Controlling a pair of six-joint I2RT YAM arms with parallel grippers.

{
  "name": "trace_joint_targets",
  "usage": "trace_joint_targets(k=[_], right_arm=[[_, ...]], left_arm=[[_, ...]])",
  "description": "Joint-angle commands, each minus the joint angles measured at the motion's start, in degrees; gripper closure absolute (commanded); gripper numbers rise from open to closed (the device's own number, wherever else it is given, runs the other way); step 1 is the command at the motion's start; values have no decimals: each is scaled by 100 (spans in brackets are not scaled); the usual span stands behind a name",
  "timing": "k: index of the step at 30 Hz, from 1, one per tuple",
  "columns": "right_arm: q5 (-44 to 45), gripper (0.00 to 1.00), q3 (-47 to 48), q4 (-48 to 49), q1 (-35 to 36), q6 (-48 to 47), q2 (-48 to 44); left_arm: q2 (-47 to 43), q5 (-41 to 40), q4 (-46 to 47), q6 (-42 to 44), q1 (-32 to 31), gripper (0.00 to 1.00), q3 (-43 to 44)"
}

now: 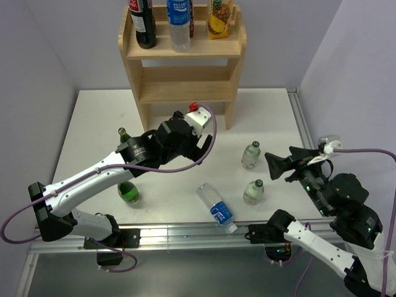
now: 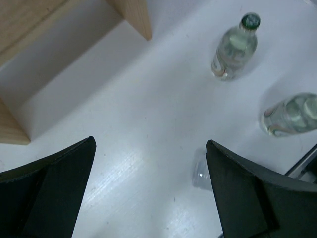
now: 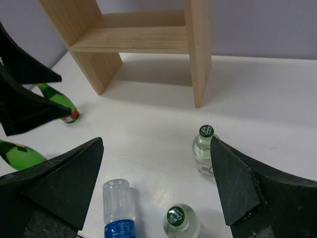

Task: Place and organize the beverage onto the shelf
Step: Pick up the drink from the center of the board.

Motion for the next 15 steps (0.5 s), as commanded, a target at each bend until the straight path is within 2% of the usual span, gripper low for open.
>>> trace_joint_targets(k=[1,5,9,12,13,15], right_arm=[[73,5,32,36,27,-37,-364],[90,5,31,-86,27,-46,-514],[46,5,128,-306,36,-55,-541],[46,5,119,-394,35,-28,-628],[38,5,111,-412,27,-28,-664],[-50,4,49,-403,35,-107,-777]], left_arm=[[94,-241,-693,-91,-190,0,-89],[147,-373,-791,23,-593,1,-449],[-19,-540,-362,602,-1112,0,-1212],[-195,47,-142,1270,-1473,1,-1644],[-265,466,-114,1585,-1535,0,-1750],[-283,689,-88,1746,-1772,1,-1944]])
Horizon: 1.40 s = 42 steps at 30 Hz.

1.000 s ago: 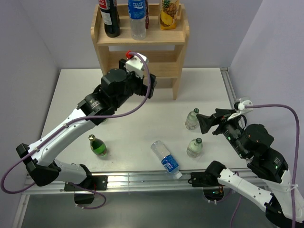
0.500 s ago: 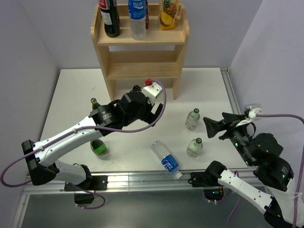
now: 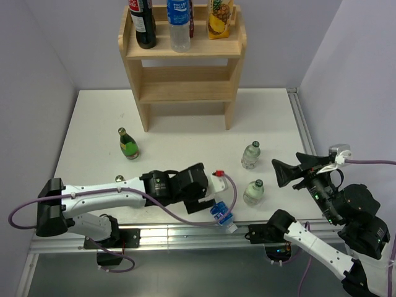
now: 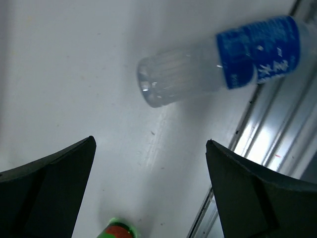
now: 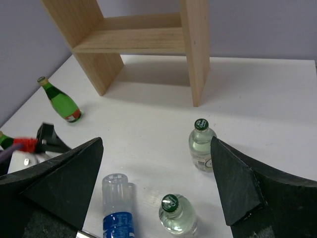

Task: Place and organize the beverage onto the shelf
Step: Pick up the drink from the center of the board.

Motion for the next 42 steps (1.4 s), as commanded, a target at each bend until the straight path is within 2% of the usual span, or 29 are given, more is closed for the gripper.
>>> trace_joint_targets(k=[1,4,10,13,18,32,39,42], right_arm=[[-57,4,10,-34,27,-103,-223],[-162,3,-43,45,35,-129,-390],[-303,3,-8,-7,35,-103,-504],[-338,3,-52,10,35,-94,-575],[-391,3,-52,63,35,-112,-619],[-593,3,62,89,35,-235,-610],[-813,3,132,80,35,-121,-689],[-848,4,150,81,35,-103,-715]], left_arm=[[-257,746,288,749,-319,1,-152],[-126,959,349,933,-512,1,-204],[191,757,692,1469,-680,1,-345],[462,318,798,1567,-767,0,-231],[754,658,736,2050,-768,0,33],[1790,124,1483,3035,-794,1,41],[2134,562,1492,3158,-487,2,95],[2318,861,1308,3237,-355,8,164]])
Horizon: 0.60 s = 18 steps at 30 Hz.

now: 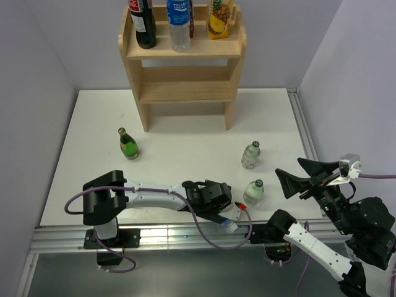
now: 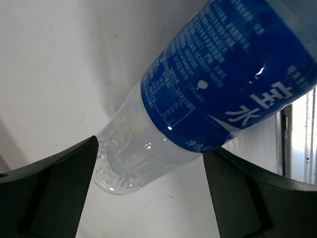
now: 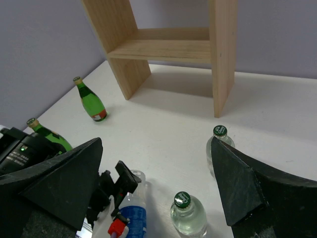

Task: Place and organize the beverage onto the shelf
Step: Pick up the drink from the center of the board.

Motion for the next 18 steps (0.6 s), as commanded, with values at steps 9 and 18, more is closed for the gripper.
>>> trace_joint_targets(k=[9,18], right_arm=[[-147,4,198,61,35,19,-174],[-68,4,321,-63,35,28,-349]], left_arm=[[564,939,-312,-11,385,14,533],[458,1185,-698,-442,491,38,428]])
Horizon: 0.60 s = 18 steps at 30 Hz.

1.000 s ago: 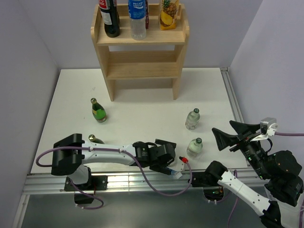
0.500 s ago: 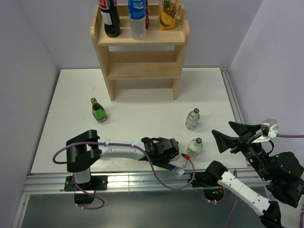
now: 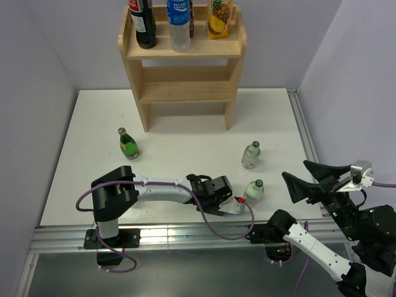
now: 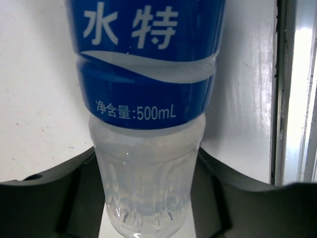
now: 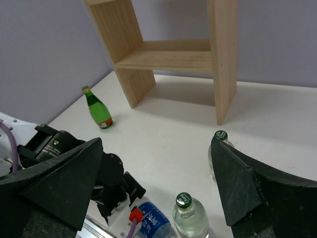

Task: Place and organize the beverage onto the shelf
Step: Pick up the drink from the center of the board.

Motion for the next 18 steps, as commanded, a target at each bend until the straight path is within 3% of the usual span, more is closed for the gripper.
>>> trace_joint_targets(k=[1,5,6,8,9,11,12,13,18], right_arm=[[24,4,186,-1,27,19,-124],[16,4,212,25,35,11,-116],[24,4,212,42,35,11,-107],[16,4,212,43,35,11,-89],[24,4,212,60,35,11,-81],[16,4,195,78,35,11,-54],[33,4,186,104,27,11,-37],[42,4,177,104,35,11,-19],[182,4,124,183,35,89,86]], left_arm=[[-93,289,-217,-250,10,42,-5],[-40,193,-314,-426,-42,57,-5],[-14,-42,-305,-530,-60,64,-14],[-5,-237,-323,-601,-165,68,-101],[-22,-316,-314,-724,-201,76,-145],[-84,-440,-358,-838,-236,79,-260],[-180,-466,-375,-987,-245,93,-295],[-233,-510,-454,-1049,-245,100,-374],[-925,-704,-560,-1637,-245,100,-681]])
